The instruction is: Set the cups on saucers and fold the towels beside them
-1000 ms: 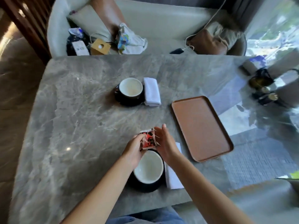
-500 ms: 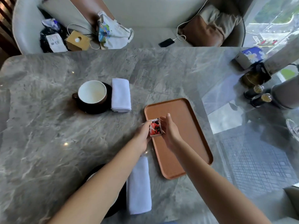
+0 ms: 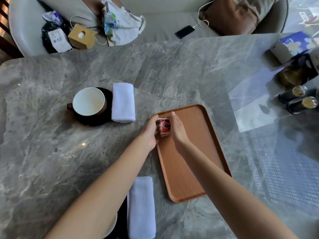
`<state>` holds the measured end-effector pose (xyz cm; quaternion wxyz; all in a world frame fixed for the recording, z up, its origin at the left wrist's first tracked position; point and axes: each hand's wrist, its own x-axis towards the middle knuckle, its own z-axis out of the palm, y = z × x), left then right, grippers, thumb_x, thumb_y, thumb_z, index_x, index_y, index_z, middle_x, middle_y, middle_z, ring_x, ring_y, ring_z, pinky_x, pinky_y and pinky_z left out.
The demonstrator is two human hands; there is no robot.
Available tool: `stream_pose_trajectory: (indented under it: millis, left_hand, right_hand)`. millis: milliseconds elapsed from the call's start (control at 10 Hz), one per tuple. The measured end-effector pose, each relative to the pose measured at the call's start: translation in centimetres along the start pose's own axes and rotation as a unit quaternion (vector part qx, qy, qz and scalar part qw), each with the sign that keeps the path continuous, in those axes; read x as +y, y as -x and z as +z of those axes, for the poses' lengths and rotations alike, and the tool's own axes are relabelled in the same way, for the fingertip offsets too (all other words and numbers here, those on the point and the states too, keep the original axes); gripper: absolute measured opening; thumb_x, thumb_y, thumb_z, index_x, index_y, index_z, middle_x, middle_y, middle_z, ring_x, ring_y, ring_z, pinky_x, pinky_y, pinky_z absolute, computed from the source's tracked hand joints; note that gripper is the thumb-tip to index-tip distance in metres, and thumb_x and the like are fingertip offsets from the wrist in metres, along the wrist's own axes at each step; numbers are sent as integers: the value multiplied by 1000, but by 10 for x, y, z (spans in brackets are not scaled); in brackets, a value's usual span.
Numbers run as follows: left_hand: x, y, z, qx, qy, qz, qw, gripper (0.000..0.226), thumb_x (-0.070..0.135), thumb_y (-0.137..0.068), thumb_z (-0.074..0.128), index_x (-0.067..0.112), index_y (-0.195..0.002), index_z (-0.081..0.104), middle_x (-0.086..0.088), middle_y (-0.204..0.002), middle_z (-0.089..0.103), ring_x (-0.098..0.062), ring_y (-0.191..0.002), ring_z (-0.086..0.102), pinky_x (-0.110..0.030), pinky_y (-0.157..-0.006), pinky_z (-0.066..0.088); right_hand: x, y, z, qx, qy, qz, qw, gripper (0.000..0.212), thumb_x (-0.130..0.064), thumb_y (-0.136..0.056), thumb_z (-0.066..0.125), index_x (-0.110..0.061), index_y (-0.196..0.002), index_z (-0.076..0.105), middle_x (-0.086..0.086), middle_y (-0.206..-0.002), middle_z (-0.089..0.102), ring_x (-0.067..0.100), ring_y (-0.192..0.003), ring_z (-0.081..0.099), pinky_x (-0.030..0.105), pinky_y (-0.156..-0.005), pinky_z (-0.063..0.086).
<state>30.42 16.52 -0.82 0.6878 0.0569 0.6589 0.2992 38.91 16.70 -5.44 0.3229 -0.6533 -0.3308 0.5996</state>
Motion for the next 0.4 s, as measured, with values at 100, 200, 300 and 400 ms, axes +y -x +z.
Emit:
stream_pose_trajectory:
  millis: [100,200,300,400]
  left_hand:
    - [2,0,-2,-2,3,-9,1000,30,42,-92,43,22,-112,50,-6,-128,51,-19,-127,43,-41,-107,24]
    - [0,6,-11,-14,-6,-1,1000,53,43,-91,44,14,-135,42,-10,-146,39,-20,-135,35,-41,-115,19]
    - [-6,13,-21,-43,-3,27,999,53,42,-92,44,17,-138,40,-7,-149,37,-19,-138,31,-37,-114,18]
    - [-15,22,-33,-43,-20,83,995,48,40,-94,43,20,-137,40,-1,-150,36,-16,-138,30,-32,-108,19]
  right_hand:
    - [4,1,-2,-7,0,-13,1000,23,-48,-98,30,-28,-104,41,-2,-115,48,17,-111,47,39,-106,35]
    - [2,14,-4,-11,20,-17,1000,25,-47,-99,28,-27,-109,40,-1,-125,48,19,-125,44,47,-115,28]
    - [3,27,-5,12,27,-37,999,46,-45,-100,28,-12,-127,48,0,-141,45,15,-132,39,40,-118,22]
    - [0,48,1,48,48,-63,996,51,-38,-102,30,-9,-143,36,5,-150,38,7,-134,36,16,-111,21]
